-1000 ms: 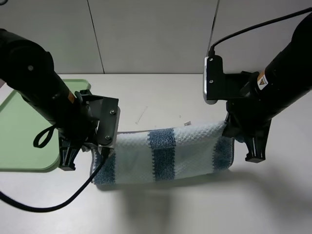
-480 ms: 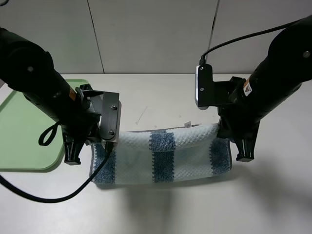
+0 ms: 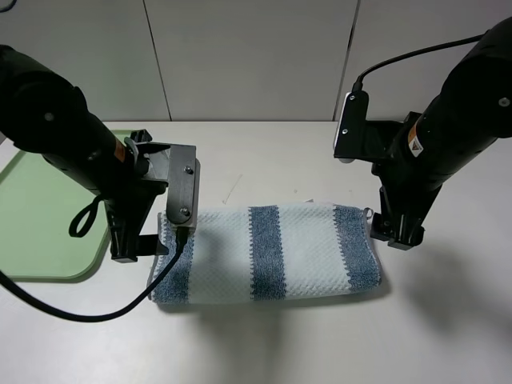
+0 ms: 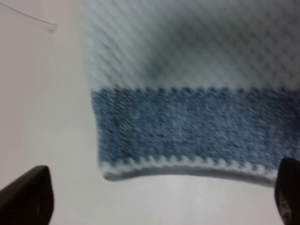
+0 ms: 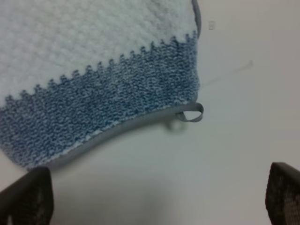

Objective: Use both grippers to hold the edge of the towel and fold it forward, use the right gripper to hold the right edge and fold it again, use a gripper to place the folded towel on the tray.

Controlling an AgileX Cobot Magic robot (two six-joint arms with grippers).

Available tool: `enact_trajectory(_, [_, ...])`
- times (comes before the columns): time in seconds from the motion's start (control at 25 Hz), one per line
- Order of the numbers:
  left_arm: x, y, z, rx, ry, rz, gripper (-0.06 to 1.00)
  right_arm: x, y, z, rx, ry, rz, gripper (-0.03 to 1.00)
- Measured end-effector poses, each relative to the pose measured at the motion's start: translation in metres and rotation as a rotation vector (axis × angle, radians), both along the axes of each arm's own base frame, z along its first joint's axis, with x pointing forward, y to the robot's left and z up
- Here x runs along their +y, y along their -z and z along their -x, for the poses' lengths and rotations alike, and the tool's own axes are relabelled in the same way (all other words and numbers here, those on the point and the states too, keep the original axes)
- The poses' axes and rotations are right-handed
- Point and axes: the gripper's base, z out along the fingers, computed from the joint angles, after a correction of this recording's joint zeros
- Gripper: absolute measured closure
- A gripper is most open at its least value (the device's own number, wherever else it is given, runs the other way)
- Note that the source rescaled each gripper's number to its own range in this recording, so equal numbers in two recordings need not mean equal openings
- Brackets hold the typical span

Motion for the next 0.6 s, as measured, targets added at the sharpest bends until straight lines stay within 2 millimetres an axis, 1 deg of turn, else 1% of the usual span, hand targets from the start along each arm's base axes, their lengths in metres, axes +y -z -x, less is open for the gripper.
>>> enact_trajectory(0.16, [-0.0021,-0.0013,-0.0025,-0.031,0.005,0.024,-0.05,0.0002,-0.0003,-0.0007,-0.008,0.007,-0.006,-0.03])
enact_trajectory(0.36, [-0.0053,-0.0035,-0.0059,-0.073,0.009,0.061,-0.05,0.001,-0.0006,-0.0013,-0.016,0.004,-0.014,-0.03])
enact_trajectory(0.6, [-0.0056,-0.0036,-0.0062,-0.075,0.001,0.067,-0.05,0.0011,-0.0006,-0.0014,-0.017,0.004,-0.015,-0.03])
